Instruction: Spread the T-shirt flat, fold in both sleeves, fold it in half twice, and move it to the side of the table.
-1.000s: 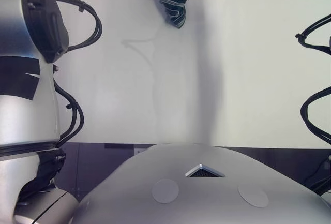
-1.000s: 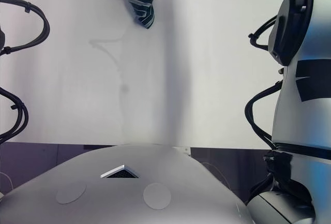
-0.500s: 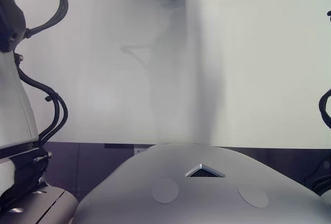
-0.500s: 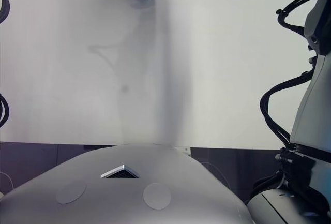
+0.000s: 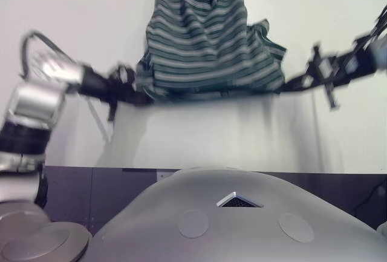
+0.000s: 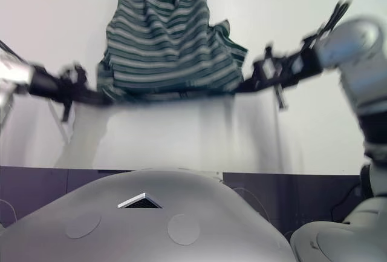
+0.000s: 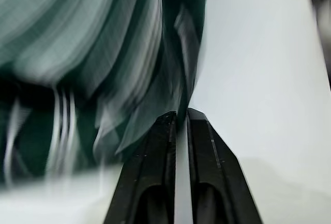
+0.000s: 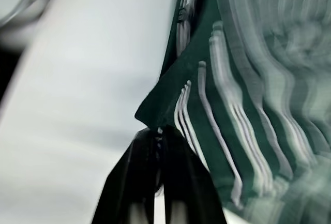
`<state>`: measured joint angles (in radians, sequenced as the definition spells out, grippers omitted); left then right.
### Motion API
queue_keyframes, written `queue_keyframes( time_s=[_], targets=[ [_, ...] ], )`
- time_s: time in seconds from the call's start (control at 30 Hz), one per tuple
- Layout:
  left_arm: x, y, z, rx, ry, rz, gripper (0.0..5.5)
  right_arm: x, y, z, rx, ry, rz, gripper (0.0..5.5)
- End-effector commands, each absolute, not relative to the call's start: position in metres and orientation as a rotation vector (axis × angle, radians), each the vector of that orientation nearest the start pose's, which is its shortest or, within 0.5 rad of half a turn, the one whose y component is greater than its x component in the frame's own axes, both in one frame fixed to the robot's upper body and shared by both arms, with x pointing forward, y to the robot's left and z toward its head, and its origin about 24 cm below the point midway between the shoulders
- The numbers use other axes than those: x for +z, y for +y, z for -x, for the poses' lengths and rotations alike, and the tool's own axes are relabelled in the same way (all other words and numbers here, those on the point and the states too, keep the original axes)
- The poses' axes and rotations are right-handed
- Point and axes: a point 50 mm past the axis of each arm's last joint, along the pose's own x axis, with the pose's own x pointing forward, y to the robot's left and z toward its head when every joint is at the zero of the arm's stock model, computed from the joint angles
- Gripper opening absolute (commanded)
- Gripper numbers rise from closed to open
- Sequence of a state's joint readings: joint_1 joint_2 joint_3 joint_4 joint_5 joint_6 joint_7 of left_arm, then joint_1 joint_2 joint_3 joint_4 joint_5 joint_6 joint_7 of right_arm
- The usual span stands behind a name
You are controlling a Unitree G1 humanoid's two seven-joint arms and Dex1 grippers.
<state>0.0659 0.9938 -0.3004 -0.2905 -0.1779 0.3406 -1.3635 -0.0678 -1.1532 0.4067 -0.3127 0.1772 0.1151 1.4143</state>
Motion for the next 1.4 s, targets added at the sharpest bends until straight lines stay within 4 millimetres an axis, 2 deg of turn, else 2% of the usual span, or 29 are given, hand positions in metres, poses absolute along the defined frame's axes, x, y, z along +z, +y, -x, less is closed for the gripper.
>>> queue_keyframes(
  time_s=[0.03, 0.1, 0.17, 0.23, 0.37, 0.4, 0.47, 0.53, 0.57, 0.6, 0.67, 0.73, 0.8, 0.87, 0.9, 0.97, 1.07, 1.2, 1.27, 1.33, 1.4],
  targets=[
    [0.013, 0.219, -0.109, -1.459, 1.151, -0.485, 0.97, 0.056, -0.200, -0.158, 1.553, 0.785, 0.930, 0.37],
    [0.017, 0.212, -0.106, -1.436, 1.130, -0.450, 1.01, 0.057, -0.192, -0.154, 1.520, 0.782, 0.903, 0.73],
    [0.031, 0.213, -0.110, -1.406, 1.086, -0.420, 1.01, 0.065, -0.188, -0.148, 1.493, 0.792, 0.799, 1.14],
    [0.050, 0.221, -0.116, -1.421, 1.014, -0.438, 1.01, 0.074, -0.187, -0.145, 1.467, 0.804, 0.691, 1.19],
    [0.075, 0.243, -0.133, -1.360, 0.901, -0.418, 1.01, 0.103, -0.185, -0.157, 1.437, 0.751, 0.577, 1.19],
    [0.083, 0.245, -0.141, -1.327, 0.838, -0.381, 1.01, 0.111, -0.185, -0.161, 1.434, 0.729, 0.543, 1.19],
    [0.096, 0.250, -0.159, -1.240, 0.745, -0.290, 0.55, 0.129, -0.190, -0.175, 1.399, 0.665, 0.459, 1.21],
    [0.086, 0.242, -0.182, -1.182, 0.691, -0.266, 0.22, 0.149, -0.207, -0.200, 1.326, 0.535, 0.278, 0.85],
    [0.079, 0.235, -0.191, -1.179, 0.679, -0.256, 0.03, 0.153, -0.211, -0.212, 1.292, 0.474, 0.198, 0.61],
    [0.070, 0.227, -0.198, -1.188, 0.677, -0.253, 0.00, 0.150, -0.209, -0.225, 1.234, 0.426, 0.141, 0.36],
    [0.047, 0.215, -0.208, -1.182, 0.722, -0.370, 0.00, 0.127, -0.194, -0.259, 1.080, 0.397, 0.135, 0.04],
    [0.028, 0.211, -0.216, -1.161, 0.789, -0.539, 0.00, 0.093, -0.157, -0.301, 0.915, 0.390, 0.197, 0.04],
    [0.019, 0.217, -0.216, -1.187, 0.848, -0.669, 0.00, 0.068, -0.121, -0.336, 0.755, 0.385, 0.175, 0.04],
    [0.013, 0.220, -0.209, -1.247, 0.888, -0.715, 0.00, 0.055, -0.107, -0.358, 0.631, 0.407, 0.176, 0.04],
    [0.013, 0.221, -0.206, -1.263, 0.902, -0.722, 0.00, 0.050, -0.109, -0.365, 0.586, 0.430, 0.191, 0.04],
    [0.018, 0.228, -0.206, -1.241, 0.918, -0.723, 0.00, 0.037, -0.132, -0.370, 0.462, 0.499, 0.254, 0.04],
    [0.019, 0.243, -0.205, -1.075, 0.890, -0.610, 0.00, 0.017, -0.170, -0.362, 0.318, 0.575, 0.362, 0.04],
    [0.013, 0.240, -0.194, -1.017, 0.897, -0.520, 0.00, 0.009, -0.213, -0.353, 0.150, 0.605, 0.406, 0.04],
    [0.011, 0.242, -0.196, -0.994, 0.892, -0.531, 0.00, 0.012, -0.216, -0.355, 0.126, 0.586, 0.379, 0.04],
    [0.012, 0.237, -0.210, -0.935, 0.835, -0.502, 0.00, 0.019, -0.207, -0.361, 0.163, 0.517, 0.363, 0.04],
    [0.018, 0.234, -0.227, -0.868, 0.776, -0.465, 0.00, 0.045, -0.198, -0.376, 0.168, 0.349, 0.311, 0.04]
  ],
)
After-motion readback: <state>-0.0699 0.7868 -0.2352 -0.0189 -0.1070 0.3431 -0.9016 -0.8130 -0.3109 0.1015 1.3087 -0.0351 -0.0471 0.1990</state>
